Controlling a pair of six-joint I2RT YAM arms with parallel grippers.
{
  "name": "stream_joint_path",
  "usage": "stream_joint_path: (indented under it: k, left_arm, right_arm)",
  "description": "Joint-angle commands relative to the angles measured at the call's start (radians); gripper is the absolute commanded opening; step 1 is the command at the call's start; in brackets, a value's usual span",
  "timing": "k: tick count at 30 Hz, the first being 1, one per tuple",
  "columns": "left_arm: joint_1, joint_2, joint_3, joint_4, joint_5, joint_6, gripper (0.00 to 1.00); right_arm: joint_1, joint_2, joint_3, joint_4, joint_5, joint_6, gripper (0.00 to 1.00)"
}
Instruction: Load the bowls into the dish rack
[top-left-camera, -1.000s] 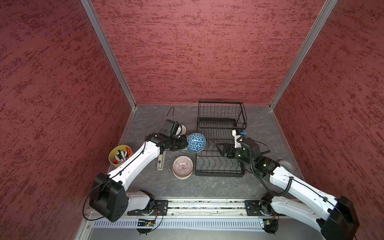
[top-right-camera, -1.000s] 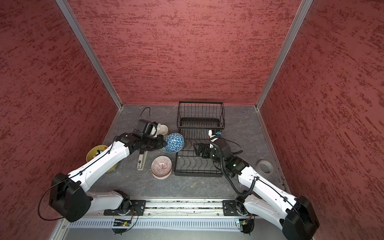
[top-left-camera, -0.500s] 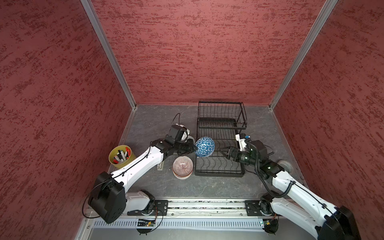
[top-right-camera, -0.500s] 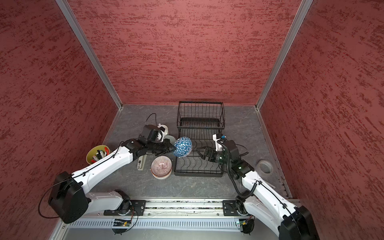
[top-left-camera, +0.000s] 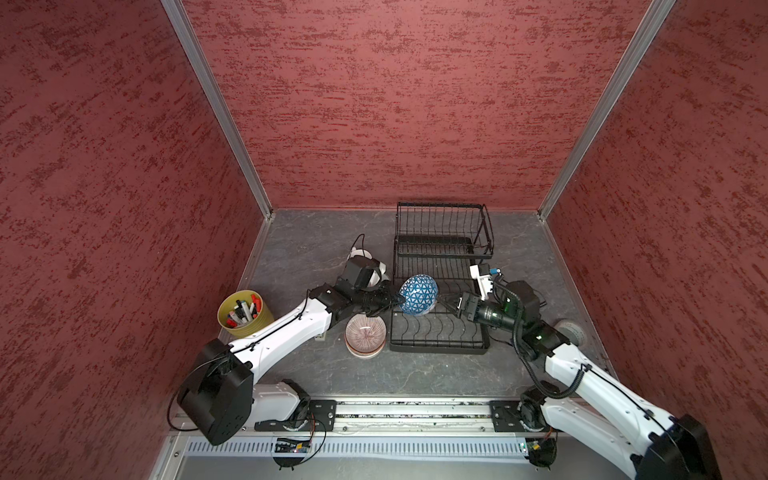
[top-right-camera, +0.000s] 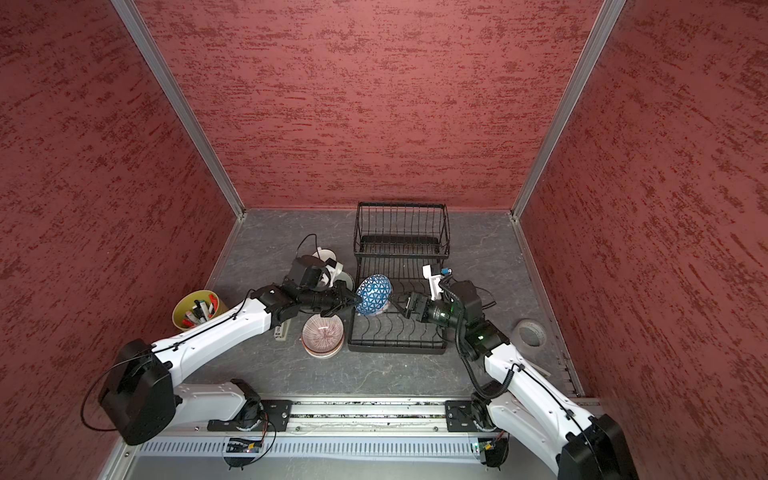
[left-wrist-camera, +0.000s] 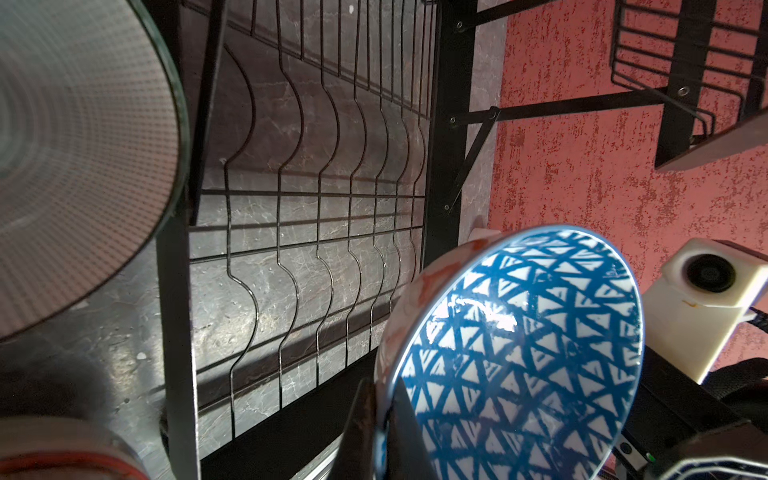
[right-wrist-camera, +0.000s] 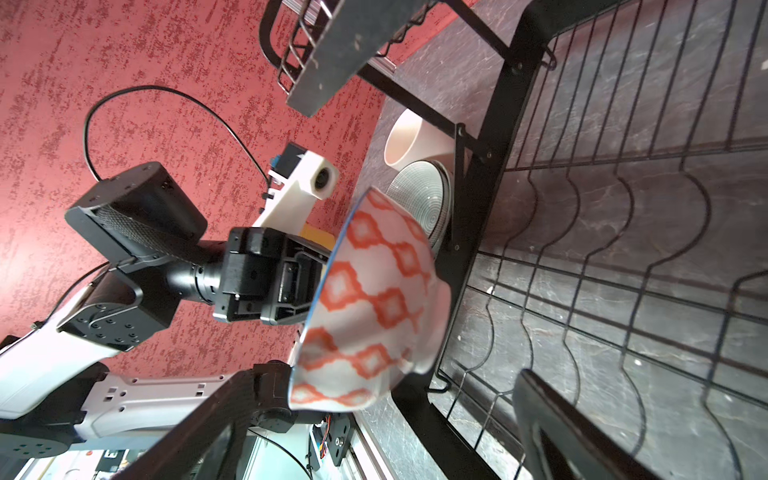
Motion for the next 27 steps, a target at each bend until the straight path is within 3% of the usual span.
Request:
stream_joint_path:
  k: [1, 11, 27]
  left_arm:
    - [-0.020, 0.008, 0.008, 0.116, 0.024, -0.040, 0.00]
    - [-0.038, 0.064, 0.008, 0.206, 0.047, -0.082, 0.00]
    - [-0.049, 0.084, 0.004, 0.260, 0.072, -0.111, 0.00]
  right_arm:
    - [-0.005, 0.005, -0.012, 0.050, -0.029, 0.020, 0.99]
    - [-0.005, 0.003, -0.047, 0.042, -0.007, 0.029, 0.94]
    - [-0.006, 0.023, -0.103, 0.209, 0.022, 0.103, 0.87]
